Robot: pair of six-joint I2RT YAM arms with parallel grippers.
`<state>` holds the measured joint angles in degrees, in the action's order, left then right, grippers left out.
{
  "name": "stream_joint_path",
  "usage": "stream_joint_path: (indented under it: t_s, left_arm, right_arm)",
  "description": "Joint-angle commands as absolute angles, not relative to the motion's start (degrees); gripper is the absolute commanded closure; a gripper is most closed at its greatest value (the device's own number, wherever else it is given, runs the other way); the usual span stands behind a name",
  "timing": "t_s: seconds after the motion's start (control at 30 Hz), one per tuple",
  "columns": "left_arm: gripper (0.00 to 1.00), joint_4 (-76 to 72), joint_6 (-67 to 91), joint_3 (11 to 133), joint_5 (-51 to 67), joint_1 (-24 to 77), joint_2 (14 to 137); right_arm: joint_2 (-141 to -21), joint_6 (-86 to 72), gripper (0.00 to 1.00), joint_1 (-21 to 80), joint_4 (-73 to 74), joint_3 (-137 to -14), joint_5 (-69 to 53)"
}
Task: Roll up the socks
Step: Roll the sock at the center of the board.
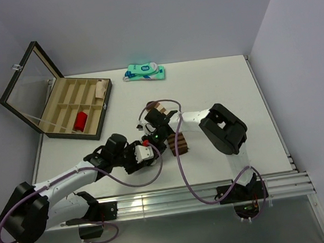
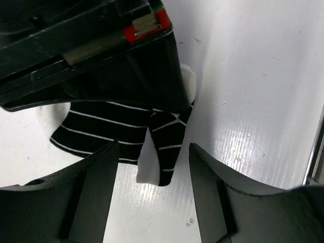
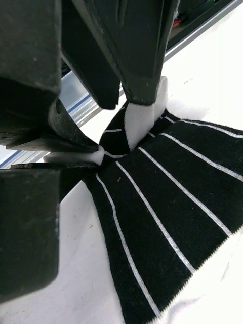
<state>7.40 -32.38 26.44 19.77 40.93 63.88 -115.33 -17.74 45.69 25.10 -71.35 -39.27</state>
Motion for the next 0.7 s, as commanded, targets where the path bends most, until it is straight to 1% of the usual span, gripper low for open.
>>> stream_joint_path:
  t_s: [0.0,0.33,0.43,0.47,0.5,0.53,0.57,0.6,0.63,0.67]
  left_arm:
    - [0.37,3.3,-32.5,26.6,17.6,42.0,64.9]
    - [0.40,0.6,-30.9,27.3,18.0,43.3,69.9]
    - [0.44,0.5,-30.2,27.9,18.4,43.5,71.1]
    - [0.49,0.4,-30.1,28.0,18.7,43.5,71.3]
    - [0.51,0.7,-29.8,28.4,18.9,43.5,72.1]
    - [0.58,1.0,-29.8,28.6,19.2,43.5,72.6]
    - [0.62,1.3,-29.7,28.8,19.8,43.5,73.0]
    - [0.65,1.9,-29.7,29.9,20.3,43.5,73.6]
    - [0.68,3.3,-29.5,30.4,20.6,43.5,74.8]
    - [0.75,4.4,-29.7,31.8,21.6,43.5,75.6]
  right_arm:
    - [-116.6,-16.7,0.95,45.3,28.0,-72.9,-38.1]
    - [-117.2,-17.0,0.95,44.7,27.4,-72.2,-38.1]
    - [-116.9,-17.5,0.95,44.6,27.2,-72.2,-38.1]
    - [-116.7,-17.8,0.95,44.5,26.9,-72.0,-38.1]
    - [-116.6,-18.1,0.94,44.4,26.5,-71.5,-37.9]
    - [-116.3,-18.8,0.92,44.3,26.2,-71.2,-38.1]
    - [-115.4,-19.3,0.90,44.2,24.9,-70.7,-38.3]
    - [-114.9,-19.9,0.85,44.1,24.2,-69.6,-38.4]
    - [-114.3,-20.3,0.83,43.9,23.6,-69.2,-38.0]
    - [-113.1,-21.1,0.78,43.9,22.9,-68.3,-37.7]
